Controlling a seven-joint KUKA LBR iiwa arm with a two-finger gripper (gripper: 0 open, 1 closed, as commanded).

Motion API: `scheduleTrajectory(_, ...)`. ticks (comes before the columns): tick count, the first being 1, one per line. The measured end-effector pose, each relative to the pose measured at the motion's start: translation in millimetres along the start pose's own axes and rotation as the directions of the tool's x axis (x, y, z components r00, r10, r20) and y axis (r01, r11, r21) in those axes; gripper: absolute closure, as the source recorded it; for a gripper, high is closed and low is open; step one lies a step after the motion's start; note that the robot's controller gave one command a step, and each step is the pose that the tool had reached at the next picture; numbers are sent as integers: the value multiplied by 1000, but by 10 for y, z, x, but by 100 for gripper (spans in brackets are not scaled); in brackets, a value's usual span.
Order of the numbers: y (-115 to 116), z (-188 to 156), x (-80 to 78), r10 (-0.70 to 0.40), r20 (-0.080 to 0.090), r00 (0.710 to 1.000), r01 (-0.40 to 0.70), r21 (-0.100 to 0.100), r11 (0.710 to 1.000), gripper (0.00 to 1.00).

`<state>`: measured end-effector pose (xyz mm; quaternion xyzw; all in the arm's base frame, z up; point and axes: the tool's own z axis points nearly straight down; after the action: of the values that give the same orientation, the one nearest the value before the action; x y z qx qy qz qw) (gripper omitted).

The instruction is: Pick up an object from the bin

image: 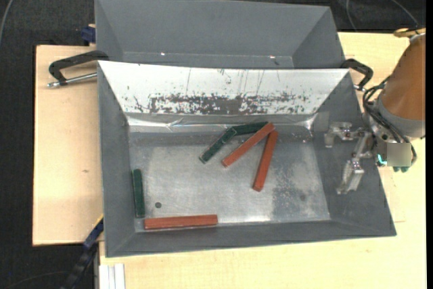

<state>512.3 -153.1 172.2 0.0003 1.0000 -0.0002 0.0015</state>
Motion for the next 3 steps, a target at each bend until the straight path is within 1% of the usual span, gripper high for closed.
scheduleTrajectory(1,611,657,-488,-66,-1,998,66,-5,998,0)
scheduleTrajectory(2,1186,979,-891,-280,8,960,280,2,960,0)
scheduleTrajectory(3,1491,1009,-485,-609,1,793,609,-3,793,0)
